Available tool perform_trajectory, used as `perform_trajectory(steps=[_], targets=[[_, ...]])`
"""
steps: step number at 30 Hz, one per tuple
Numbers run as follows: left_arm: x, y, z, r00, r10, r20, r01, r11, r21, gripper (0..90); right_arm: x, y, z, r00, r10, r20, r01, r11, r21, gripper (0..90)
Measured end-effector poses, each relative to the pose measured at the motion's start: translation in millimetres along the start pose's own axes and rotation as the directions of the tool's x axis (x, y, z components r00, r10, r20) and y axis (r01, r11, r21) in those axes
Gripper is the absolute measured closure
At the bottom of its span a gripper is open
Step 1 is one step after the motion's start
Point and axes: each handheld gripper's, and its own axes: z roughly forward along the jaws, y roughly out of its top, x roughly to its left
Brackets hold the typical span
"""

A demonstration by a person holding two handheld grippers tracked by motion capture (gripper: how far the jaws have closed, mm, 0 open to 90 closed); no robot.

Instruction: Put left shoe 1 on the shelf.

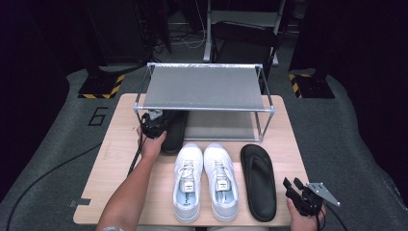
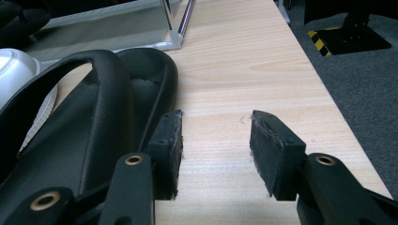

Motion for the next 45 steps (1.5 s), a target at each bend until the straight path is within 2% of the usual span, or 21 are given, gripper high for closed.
perform_trajectory(steps=[1, 2, 5, 6, 7, 8, 13, 15, 16, 17, 18, 19, 21, 25, 29, 30, 34, 35, 38, 43, 45], targets=[[-0.5, 0.0, 2.0, 1.0000, 0.003, 0.001, -0.003, 1.0000, -0.009, 71.7, -0.5, 0.0, -1.1, 1.0000, 0.004, 0.005, -0.004, 1.000, 0.001, 53.9], [3.4, 1.4, 1.9, 0.9982, 0.060, 0.001, -0.060, 0.9982, -0.008, 71.7, -1.1, -0.2, -1.3, 1.0000, 0.005, 0.002, -0.005, 1.000, -0.003, 53.9], [0.5, -0.8, 7.5, 0.9992, -0.039, 0.004, 0.039, 0.9984, -0.041, 71.7, -2.2, -0.6, -2.5, 1.0000, 0.009, 0.003, -0.009, 1.000, -0.003, 53.8], [0.8, -0.9, 8.3, 0.9990, -0.044, 0.010, 0.044, 0.9983, -0.037, 71.7, -2.5, -0.8, -2.8, 0.9999, 0.011, 0.003, -0.011, 1.000, -0.005, 53.8], [5.5, -0.3, 9.7, 0.9999, 0.013, -0.008, -0.013, 0.9991, -0.040, 71.7, -2.6, -0.9, -3.0, 0.9999, 0.010, 0.002, -0.010, 1.000, -0.005, 53.8], [4.3, -0.7, 9.7, 0.9997, -0.009, 0.022, 0.010, 0.9997, -0.023, 71.7, -2.5, -1.0, -3.3, 1.0000, 0.009, -0.001, -0.009, 1.000, -0.005, 53.8], [8.7, -2.3, 10.9, 0.9997, -0.025, 0.008, 0.025, 0.9997, -0.006, 71.5, -1.0, -1.2, -3.3, 1.0000, 0.007, 0.001, -0.007, 1.000, -0.001, 53.8], [12.6, -2.8, 11.8, 0.9996, 0.010, 0.026, -0.010, 0.9999, 0.011, 71.1, -0.3, -1.3, -3.1, 1.0000, 0.007, 0.000, -0.007, 1.000, 0.001, 53.8], [12.1, -4.3, 11.6, 1.0000, 0.003, 0.005, -0.003, 0.9997, 0.023, 70.9, -0.3, -1.2, -2.9, 1.0000, 0.004, -0.003, -0.004, 1.000, 0.001, 53.8], [18.0, -3.5, 11.4, 0.9961, 0.087, -0.011, -0.087, 0.9951, 0.048, 70.7, -0.1, -1.1, -3.0, 1.0000, 0.005, -0.004, -0.005, 1.000, 0.000, 53.8], [14.4, -5.1, 13.3, 0.9988, 0.046, -0.015, -0.045, 0.9989, 0.015, 70.8, 0.0, -1.0, -3.0, 1.0000, 0.005, -0.005, -0.005, 1.000, -0.001, 53.8], [17.5, -5.3, 11.3, 0.9956, 0.091, -0.022, -0.090, 0.9949, 0.045, 70.8, -0.1, -0.9, -2.9, 1.0000, 0.004, -0.004, -0.004, 1.000, 0.000, 53.8], [17.8, -7.8, 11.0, 0.9934, 0.110, -0.032, -0.108, 0.9915, 0.074, 70.6, -0.1, -0.9, -2.6, 1.0000, 0.004, -0.006, -0.004, 1.000, 0.000, 53.8], [16.8, -8.8, 10.4, 0.9929, 0.112, -0.040, -0.109, 0.9921, 0.061, 67.4, 0.3, -0.9, -2.1, 1.0000, 0.001, -0.006, -0.001, 1.000, -0.001, 53.8], [12.2, -7.9, 9.9, 0.9981, 0.057, -0.022, -0.057, 0.9981, 0.025, 62.5, 0.7, -0.5, -2.1, 1.0000, 0.002, -0.008, -0.002, 1.000, -0.004, 53.8], [13.9, -6.7, 7.7, 0.9965, 0.081, -0.023, -0.079, 0.9958, 0.046, 61.2, 0.8, -0.5, -1.8, 1.0000, 0.004, -0.008, -0.004, 1.000, -0.005, 53.8], [12.1, -6.9, 5.7, 0.9958, 0.086, -0.031, -0.085, 0.9952, 0.050, 55.0, 2.4, 0.0, -1.6, 0.9999, -0.003, -0.012, 0.003, 1.000, -0.003, 53.8], [9.7, -8.0, 6.5, 0.9981, 0.057, -0.023, -0.056, 0.9976, 0.041, 53.6, 2.8, 0.1, -1.7, 0.9999, -0.004, -0.012, 0.004, 1.000, -0.001, 53.8], [12.8, -9.4, 2.6, 0.9943, 0.104, -0.024, -0.101, 0.9906, 0.092, 49.6, 2.9, 0.3, -1.6, 0.9999, -0.006, -0.013, 0.006, 1.000, -0.007, 53.8], [13.7, -20.5, -4.6, 0.9964, 0.080, -0.028, -0.078, 0.9948, 0.066, 46.8, 2.2, 1.0, -1.8, 0.9999, -0.003, -0.014, 0.002, 1.000, -0.014, 53.8], [12.6, -22.8, -7.8, 0.9948, 0.098, -0.029, -0.096, 0.9931, 0.067, 47.4, 2.8, 1.2, -1.6, 0.9998, -0.004, -0.018, 0.003, 1.000, -0.012, 53.7]])
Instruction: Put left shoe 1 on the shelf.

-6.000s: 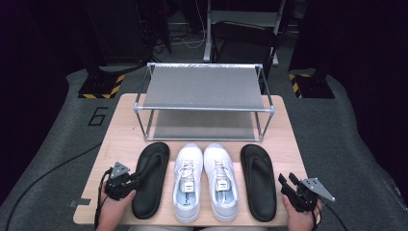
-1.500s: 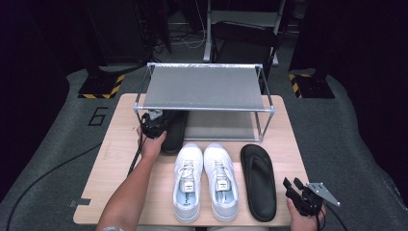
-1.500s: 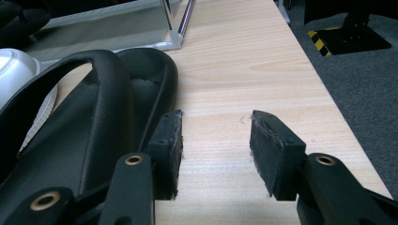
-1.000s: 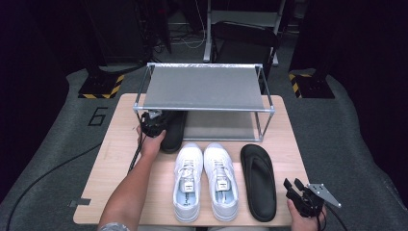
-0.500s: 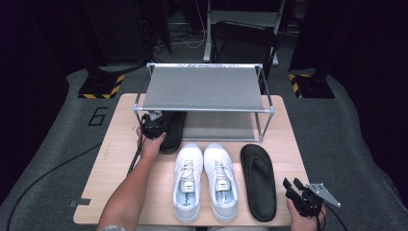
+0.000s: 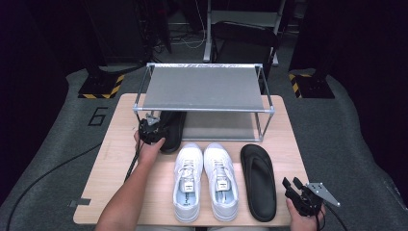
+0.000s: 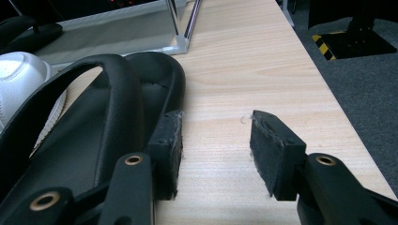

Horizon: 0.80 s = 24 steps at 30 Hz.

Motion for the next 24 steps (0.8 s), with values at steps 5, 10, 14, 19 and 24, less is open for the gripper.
perform_trajectory(steps=[5, 10, 14, 19, 24], targets=[[-0.7, -2.8, -8.3, 1.0000, -0.002, 0.004, 0.002, 0.9998, -0.020, 46.6, 2.7, 1.3, 0.4, 0.9999, -0.015, -0.006, 0.015, 1.000, -0.006, 53.5], [-1.8, -0.7, -19.8, 1.0000, 0.003, 0.007, -0.003, 0.9989, -0.047, 45.7, 4.3, 4.2, -2.0, 0.9997, -0.021, -0.009, 0.021, 1.000, -0.016, 53.4], [-6.1, 0.0, -28.9, 0.9998, 0.005, 0.020, -0.004, 0.9988, -0.050, 46.1, 11.2, 13.0, -4.1, 0.9975, -0.051, -0.050, 0.050, 0.998, -0.026, 53.6], [-8.4, 3.9, -43.5, 0.9988, 0.043, 0.025, -0.041, 0.9975, -0.058, 46.8, 27.1, 22.4, -3.2, 0.9880, -0.103, -0.115, 0.102, 0.995, -0.014, 54.5], [-11.9, 7.0, -59.9, 0.9963, 0.079, 0.034, -0.077, 0.9943, -0.074, 46.8, 34.0, 16.8, 7.4, 0.9804, -0.118, -0.158, 0.131, 0.989, 0.074, 56.4]])
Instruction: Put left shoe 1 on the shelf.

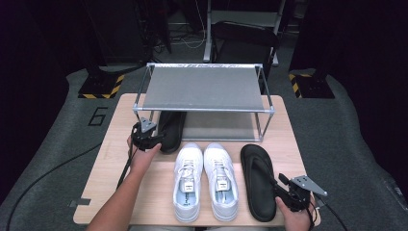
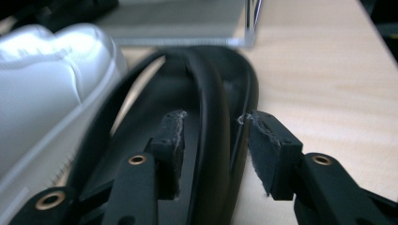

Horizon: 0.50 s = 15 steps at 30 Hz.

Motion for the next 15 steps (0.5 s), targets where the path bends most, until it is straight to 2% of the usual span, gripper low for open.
perform_trajectory(steps=[2, 3, 4, 6, 8, 11, 15], targets=[[-2.1, -0.9, -5.7, 0.9998, -0.020, 0.000, 0.020, 0.9994, -0.029, 46.8, 1.9, -3.4, 4.7, 0.9999, 0.003, 0.017, -0.004, 0.999, 0.044, 59.2], [-1.9, -2.1, -8.3, 0.9995, -0.032, 0.009, 0.032, 0.9990, -0.030, 46.8, 2.5, -4.8, 6.5, 0.9999, 0.001, 0.013, -0.002, 0.998, 0.061, 61.3], [-1.8, -3.3, -10.0, 0.9991, -0.041, 0.011, 0.041, 0.9987, -0.031, 46.8, 2.0, -5.2, 7.4, 0.9999, 0.003, -0.013, -0.002, 0.997, 0.083, 62.0], [-1.5, -8.0, -14.1, 0.9980, -0.061, 0.016, 0.061, 0.9976, -0.032, 46.7, 4.4, -6.1, 8.0, 1.0000, -0.001, -0.008, 0.002, 0.996, 0.087, 67.5], [-1.8, -12.5, -17.7, 0.9976, -0.067, 0.016, 0.067, 0.9972, -0.033, 46.7, 4.1, -6.1, 7.4, 0.9997, 0.008, -0.025, -0.006, 0.996, 0.093, 68.7], [-2.0, -18.6, -23.9, 0.9966, -0.080, 0.018, 0.080, 0.9964, -0.028, 46.7, 6.2, -5.9, 7.5, 0.9999, 0.010, -0.011, -0.009, 0.996, 0.093, 69.6], [-3.0, -26.0, -34.4, 0.9956, -0.091, 0.024, 0.091, 0.9954, -0.030, 46.7, 12.1, -7.4, 6.8, 0.9981, 0.016, -0.060, -0.009, 0.995, 0.104, 68.2]])
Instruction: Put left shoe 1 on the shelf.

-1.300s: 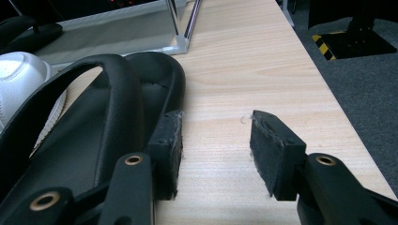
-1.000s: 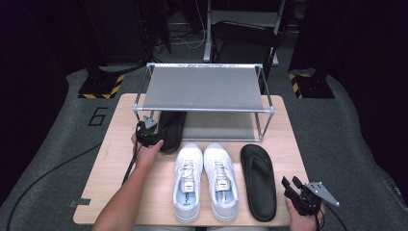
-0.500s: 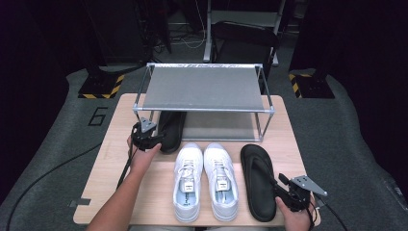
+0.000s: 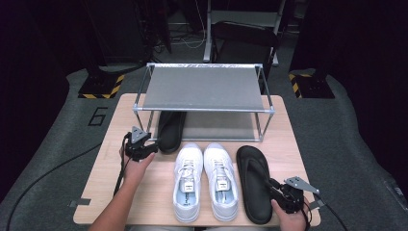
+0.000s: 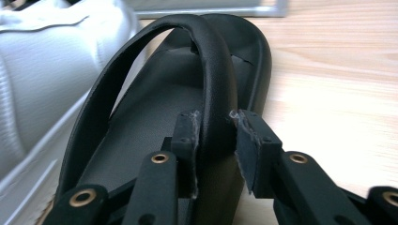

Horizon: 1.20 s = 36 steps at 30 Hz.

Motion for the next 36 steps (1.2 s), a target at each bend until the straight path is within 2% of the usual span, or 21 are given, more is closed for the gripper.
perform_trajectory(steps=[4, 9, 12, 14, 15, 16, 19, 21, 23, 29, 31, 32, 33, 36], targets=[[1.0, -6.5, -10.7, 0.9997, -0.022, 0.014, 0.022, 0.9998, -0.003, 46.7, 2.7, 1.4, 1.1, 0.9987, -0.047, -0.021, 0.047, 0.999, -0.010, 58.9], [0.5, -17.1, -25.6, 0.9988, -0.044, 0.020, 0.044, 0.9990, -0.006, 46.6, -5.2, 7.1, 6.4, 0.9983, -0.007, -0.058, 0.006, 1.000, -0.014, 59.0], [-1.1, -25.3, -33.4, 0.9988, -0.045, 0.021, 0.045, 0.9989, -0.010, 46.6, -12.5, 5.9, 12.0, 0.9947, 0.007, -0.103, -0.008, 1.000, -0.012, 58.8], [-2.2, -28.4, -37.4, 0.9987, -0.045, 0.023, 0.045, 0.9990, 0.004, 46.6, -15.2, 5.2, 11.9, 0.9926, 0.021, -0.120, -0.023, 1.000, -0.019, 59.5], [-2.8, -31.3, -41.6, 0.9988, -0.044, 0.020, 0.044, 0.9990, -0.011, 46.6, -16.4, 5.0, 11.2, 0.9917, 0.024, -0.126, -0.026, 1.000, -0.015, 59.6], [-2.7, -32.9, -44.1, 0.9985, -0.050, 0.022, 0.050, 0.9987, -0.014, 46.6, -17.1, 4.2, 10.3, 0.9911, 0.036, -0.129, -0.038, 0.999, -0.013, 59.7], [-1.4, -40.4, -53.3, 0.9967, -0.078, 0.021, 0.079, 0.9963, -0.034, 46.6, -15.1, 2.5, 7.1, 0.9912, 0.026, -0.130, -0.027, 1.000, -0.010, 61.0], [-0.4, -46.3, -59.2, 0.9966, -0.080, 0.017, 0.081, 0.9962, -0.031, 46.6, -12.6, 1.3, 4.7, 0.9901, 0.023, -0.138, -0.024, 1.000, -0.007, 60.9], [0.2, -51.6, -64.4, 0.9962, -0.086, 0.007, 0.086, 0.9956, -0.036, 46.6, -10.7, 0.8, 3.9, 0.9918, 0.000, -0.128, 0.000, 1.000, -0.006, 61.7], [3.5, -65.5, -76.2, 0.9918, -0.128, -0.003, 0.127, 0.9900, -0.061, 46.6, -13.3, -0.1, 3.9, 0.9911, 0.018, -0.132, -0.019, 1.000, -0.008, 66.3], [5.3, -67.8, -77.5, 0.9921, -0.125, -0.012, 0.124, 0.9908, -0.054, 46.6, -12.4, 0.3, 3.9, 0.9919, 0.019, -0.126, -0.020, 1.000, -0.009, 67.4], [5.1, -69.1, -76.9, 0.9919, -0.125, -0.021, 0.123, 0.9901, -0.067, 46.6, -11.6, 0.6, 4.0, 0.9924, 0.020, -0.122, -0.021, 1.000, -0.006, 67.8], [5.6, -69.6, -78.0, 0.9920, -0.125, -0.016, 0.124, 0.9909, -0.052, 46.6, -11.5, 0.6, 4.1, 0.9925, 0.022, -0.120, -0.023, 1.000, -0.006, 68.5], [5.4, -71.4, -77.5, 0.9924, -0.122, -0.017, 0.121, 0.9911, -0.055, 46.5, -11.2, -0.1, 3.5, 0.9921, 0.042, -0.118, -0.042, 0.999, -0.005, 70.8]])
